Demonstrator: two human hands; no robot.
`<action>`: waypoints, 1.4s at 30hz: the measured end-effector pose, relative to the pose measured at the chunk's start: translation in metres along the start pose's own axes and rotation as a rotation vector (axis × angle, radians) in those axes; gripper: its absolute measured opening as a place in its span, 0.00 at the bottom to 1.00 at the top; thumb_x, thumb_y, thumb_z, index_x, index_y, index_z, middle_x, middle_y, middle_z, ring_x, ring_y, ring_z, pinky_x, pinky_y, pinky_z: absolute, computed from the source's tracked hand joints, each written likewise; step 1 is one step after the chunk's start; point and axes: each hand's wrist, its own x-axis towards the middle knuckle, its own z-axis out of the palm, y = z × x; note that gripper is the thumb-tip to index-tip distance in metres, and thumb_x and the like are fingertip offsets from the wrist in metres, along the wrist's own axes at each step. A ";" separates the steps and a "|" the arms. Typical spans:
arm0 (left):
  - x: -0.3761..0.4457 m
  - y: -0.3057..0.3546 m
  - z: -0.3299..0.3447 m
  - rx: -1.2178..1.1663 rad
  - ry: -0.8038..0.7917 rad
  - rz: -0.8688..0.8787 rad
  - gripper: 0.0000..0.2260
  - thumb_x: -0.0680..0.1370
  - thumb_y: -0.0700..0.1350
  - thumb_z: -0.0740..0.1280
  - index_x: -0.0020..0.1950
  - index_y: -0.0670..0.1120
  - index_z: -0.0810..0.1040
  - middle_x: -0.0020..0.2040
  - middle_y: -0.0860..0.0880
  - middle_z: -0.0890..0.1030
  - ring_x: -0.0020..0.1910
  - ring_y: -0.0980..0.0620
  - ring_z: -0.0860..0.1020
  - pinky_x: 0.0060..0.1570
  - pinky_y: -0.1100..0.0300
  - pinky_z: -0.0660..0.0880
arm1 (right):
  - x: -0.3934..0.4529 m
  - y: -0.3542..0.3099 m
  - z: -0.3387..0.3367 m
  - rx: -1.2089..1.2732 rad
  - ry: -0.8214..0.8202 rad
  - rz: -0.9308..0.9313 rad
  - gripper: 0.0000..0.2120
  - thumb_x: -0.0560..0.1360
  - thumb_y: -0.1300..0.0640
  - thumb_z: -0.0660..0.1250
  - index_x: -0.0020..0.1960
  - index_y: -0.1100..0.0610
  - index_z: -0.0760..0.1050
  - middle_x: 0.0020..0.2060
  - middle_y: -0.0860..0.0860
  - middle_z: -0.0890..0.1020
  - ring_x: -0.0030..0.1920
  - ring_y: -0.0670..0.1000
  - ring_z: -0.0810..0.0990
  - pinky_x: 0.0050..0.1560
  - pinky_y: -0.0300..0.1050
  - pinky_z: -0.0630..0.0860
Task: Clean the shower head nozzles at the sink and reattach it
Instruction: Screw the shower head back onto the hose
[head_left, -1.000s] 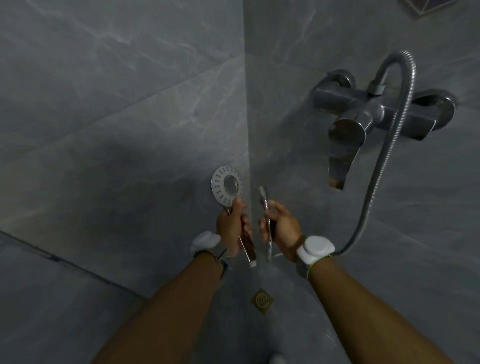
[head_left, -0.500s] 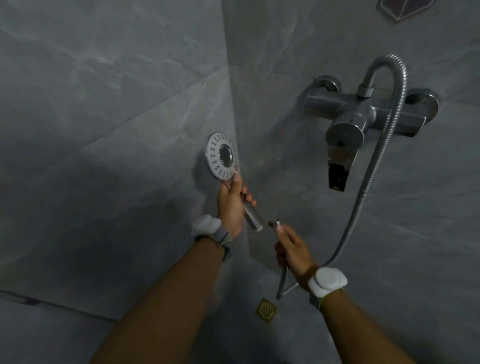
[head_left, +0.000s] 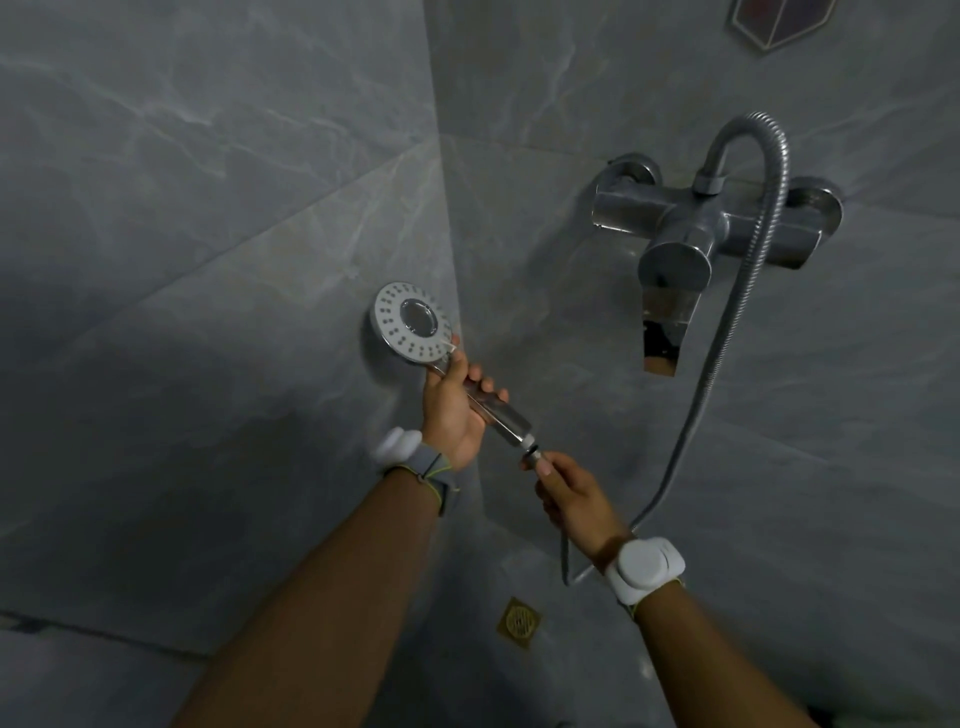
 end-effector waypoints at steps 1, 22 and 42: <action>-0.001 -0.002 -0.001 -0.004 0.005 -0.001 0.08 0.85 0.43 0.56 0.63 0.50 0.69 0.35 0.49 0.65 0.28 0.54 0.68 0.33 0.56 0.72 | 0.000 -0.001 0.000 0.006 -0.001 -0.006 0.10 0.82 0.53 0.57 0.52 0.52 0.77 0.27 0.42 0.68 0.25 0.40 0.64 0.27 0.32 0.64; -0.013 -0.040 0.001 0.088 0.066 0.063 0.03 0.82 0.41 0.63 0.55 0.46 0.73 0.34 0.49 0.71 0.24 0.55 0.65 0.26 0.62 0.66 | 0.009 -0.022 0.000 -0.469 -0.142 0.268 0.13 0.71 0.50 0.70 0.32 0.52 0.70 0.23 0.46 0.72 0.24 0.47 0.70 0.28 0.42 0.66; -0.008 -0.070 -0.008 0.229 0.337 0.122 0.06 0.83 0.49 0.61 0.55 0.48 0.73 0.39 0.46 0.72 0.28 0.54 0.73 0.29 0.58 0.76 | 0.028 -0.015 -0.006 -0.061 -0.321 0.662 0.25 0.73 0.60 0.64 0.20 0.52 0.60 0.19 0.50 0.58 0.18 0.47 0.53 0.24 0.30 0.52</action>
